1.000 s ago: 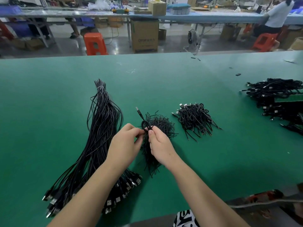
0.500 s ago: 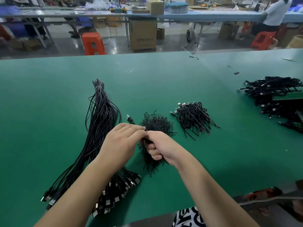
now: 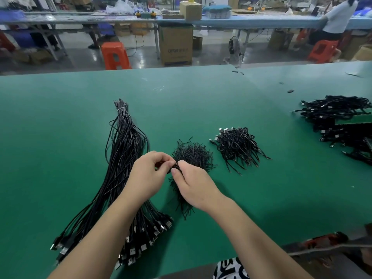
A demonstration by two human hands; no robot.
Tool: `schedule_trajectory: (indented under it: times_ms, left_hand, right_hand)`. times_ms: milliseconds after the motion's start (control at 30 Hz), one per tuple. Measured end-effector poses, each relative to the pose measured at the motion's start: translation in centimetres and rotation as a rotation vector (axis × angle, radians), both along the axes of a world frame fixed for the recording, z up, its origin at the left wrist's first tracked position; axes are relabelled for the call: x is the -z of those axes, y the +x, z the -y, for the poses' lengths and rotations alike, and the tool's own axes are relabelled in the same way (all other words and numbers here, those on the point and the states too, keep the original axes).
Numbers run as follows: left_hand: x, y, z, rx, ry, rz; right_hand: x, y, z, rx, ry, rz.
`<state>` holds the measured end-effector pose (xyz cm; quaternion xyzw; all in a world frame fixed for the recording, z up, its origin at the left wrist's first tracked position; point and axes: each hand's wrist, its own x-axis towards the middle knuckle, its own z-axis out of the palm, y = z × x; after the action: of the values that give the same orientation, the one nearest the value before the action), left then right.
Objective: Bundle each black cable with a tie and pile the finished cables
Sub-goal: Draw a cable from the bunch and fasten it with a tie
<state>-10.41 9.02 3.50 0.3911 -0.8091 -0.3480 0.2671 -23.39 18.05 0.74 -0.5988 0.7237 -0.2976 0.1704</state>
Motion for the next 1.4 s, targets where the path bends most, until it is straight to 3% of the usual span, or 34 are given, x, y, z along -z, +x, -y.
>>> schedule_trajectory:
  times_ms: [133,300,633,833,1133,1233,1400]
  left_hand:
    - [-0.3,0.3,0.3,0.033,0.115,0.072]
    - [-0.9,0.5,0.8,0.084,0.154,0.161]
    - [0.1,0.9,1.8,0.105,0.420,0.121]
    - [0.9,0.3,1.5,-0.042,0.292,0.092]
    - [0.1,-0.3,1.0,0.045,0.126,0.200]
    - [-0.2,-0.5,1.0,0.037,0.165,0.190]
    - [-0.6,-1.0,1.0,0.029,0.021,0.306]
  right_hand:
    - [0.2,-0.1,0.0,-0.059,-0.004,-0.280]
    - [0.1,-0.4,0.1,-0.151,-0.007,-0.488]
    - [1.2,-0.3,0.1,-0.208,0.020,-0.592]
    - [1.2,-0.7,0.6,-0.183,0.010,-0.553]
    - [1.0,-0.4,0.8,-0.148,0.028,-0.520]
    - [1.2,-0.5,1.0,-0.125,0.036,-0.543]
    - [1.4,-0.1,1.1,-0.111,-0.003,-0.614]
